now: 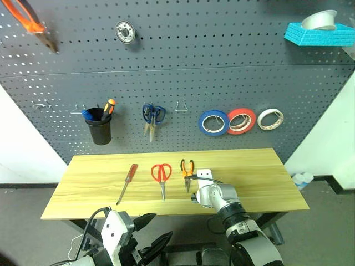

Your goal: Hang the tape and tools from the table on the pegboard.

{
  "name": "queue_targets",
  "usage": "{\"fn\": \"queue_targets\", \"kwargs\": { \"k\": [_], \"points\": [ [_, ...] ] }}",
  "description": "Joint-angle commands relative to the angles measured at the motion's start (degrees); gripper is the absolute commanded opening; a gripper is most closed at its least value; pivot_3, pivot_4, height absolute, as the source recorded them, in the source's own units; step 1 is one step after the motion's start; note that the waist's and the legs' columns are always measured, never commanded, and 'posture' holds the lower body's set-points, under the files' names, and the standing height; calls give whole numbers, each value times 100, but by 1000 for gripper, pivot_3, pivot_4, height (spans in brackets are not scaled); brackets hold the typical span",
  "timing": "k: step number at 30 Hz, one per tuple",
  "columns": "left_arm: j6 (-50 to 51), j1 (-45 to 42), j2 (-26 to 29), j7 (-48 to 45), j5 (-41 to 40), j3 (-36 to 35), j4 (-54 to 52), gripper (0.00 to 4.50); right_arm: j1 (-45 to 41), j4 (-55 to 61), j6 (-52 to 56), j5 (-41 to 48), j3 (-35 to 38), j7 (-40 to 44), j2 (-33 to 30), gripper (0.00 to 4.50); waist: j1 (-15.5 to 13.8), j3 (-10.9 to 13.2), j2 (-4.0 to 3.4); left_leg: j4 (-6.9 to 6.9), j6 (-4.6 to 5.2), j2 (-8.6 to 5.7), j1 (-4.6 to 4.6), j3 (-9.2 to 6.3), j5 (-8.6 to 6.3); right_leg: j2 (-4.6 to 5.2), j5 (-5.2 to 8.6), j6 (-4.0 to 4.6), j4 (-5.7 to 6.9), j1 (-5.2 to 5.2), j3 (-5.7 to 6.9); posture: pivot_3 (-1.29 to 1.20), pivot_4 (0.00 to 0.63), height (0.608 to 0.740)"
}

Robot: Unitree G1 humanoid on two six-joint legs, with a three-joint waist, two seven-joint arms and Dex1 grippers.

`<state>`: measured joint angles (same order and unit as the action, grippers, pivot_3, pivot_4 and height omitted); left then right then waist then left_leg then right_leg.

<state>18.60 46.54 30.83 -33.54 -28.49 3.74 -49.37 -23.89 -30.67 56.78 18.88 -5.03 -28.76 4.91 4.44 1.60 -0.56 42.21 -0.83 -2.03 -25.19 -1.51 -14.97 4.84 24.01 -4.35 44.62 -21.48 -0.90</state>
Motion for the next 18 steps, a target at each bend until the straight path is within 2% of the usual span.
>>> {"fn": "queue_targets", "kwargs": {
  "k": [1, 2, 3, 4, 5, 6, 8, 10, 14, 18],
  "points": [
    [-33, -147, 5, -23, -70, -29, -29, 3509, -2043, 699, 557, -43, -253, -92, 1551, 4477, 120, 12, -139, 66, -14, 40, -21, -7, -95, 41, 0, -1, -5, 34, 105, -65, 0, 680],
    [-32, -164, 7, -28, -73, -29, -19, 3509, -2045, 701, 543, -49, -257, -86, 1541, 4477, 142, 3, -104, 53, -7, 47, -16, -19, -121, 40, 1, -2, -52, 96, 137, -66, 0, 680],
    [-32, -183, 12, -30, -76, -28, -6, 3509, -2044, 700, 523, -57, -262, -76, 1533, 4477, 136, -2, -53, -15, -5, 42, -17, -16, -128, -35, 27, 41, -32, 122, 106, -66, 0, 680],
    [-32, -198, 17, -32, -79, -26, 3, 3509, -2035, 707, 506, -63, -268, -68, 1523, 4477, 112, -12, -5, -38, -5, 28, -22, -8, -128, -87, 45, 75, 16, 112, 106, -66, 0, 680],
    [-32, -211, 20, -36, -83, -26, 14, 3509, -2029, 704, 486, -70, -273, -59, 1517, 4477, 105, -14, 20, -37, -5, -6, -4, 1, -128, -141, 111, 61, 30, 111, 93, -66, 0, 680],
    [-33, -229, 21, -42, -85, -24, 29, 3509, -2020, 702, 464, -76, -279, -51, 1508, 4477, 96, -18, 31, -37, -5, -23, 0, 1, -126, -115, 150, 54, 49, 91, 60, -67, 0, 680],
    [-41, -273, 18, -58, -83, -17, 75, 3509, -2003, 701, 423, -83, -291, -41, 1491, 4477, 91, -36, 30, -42, -5, 0, -19, 14, -118, -113, 160, 93, 46, 55, 61, -68, 0, 680],
    [-56, -364, 10, -86, -58, 9, 166, 3509, -1997, 684, 348, -108, -332, -4, 1453, 4477, 92, -40, 27, -45, -5, 10, -20, 14, -100, -115, 173, 115, 42, 61, 76, -69, 0, 680],
    [-43, -775, -12, -136, -62, 25, 376, 3509, -2085, 678, 263, -124, -328, 45, 1313, 4477, 85, -41, 31, -69, 0, 7, -9, 5, -100, -121, 163, 98, -14, 93, 84, -74, 0, 680],
    [-71, -1549, -116, -229, -18, 82, 886, 3509, -2211, 556, 48, -184, -354, 198, 1037, 4477, 21, -42, 34, -88, 4, 3, 8, 2, -97, -124, 143, 63, -53, 118, 85, -75, 0, 680]
  ]
}}
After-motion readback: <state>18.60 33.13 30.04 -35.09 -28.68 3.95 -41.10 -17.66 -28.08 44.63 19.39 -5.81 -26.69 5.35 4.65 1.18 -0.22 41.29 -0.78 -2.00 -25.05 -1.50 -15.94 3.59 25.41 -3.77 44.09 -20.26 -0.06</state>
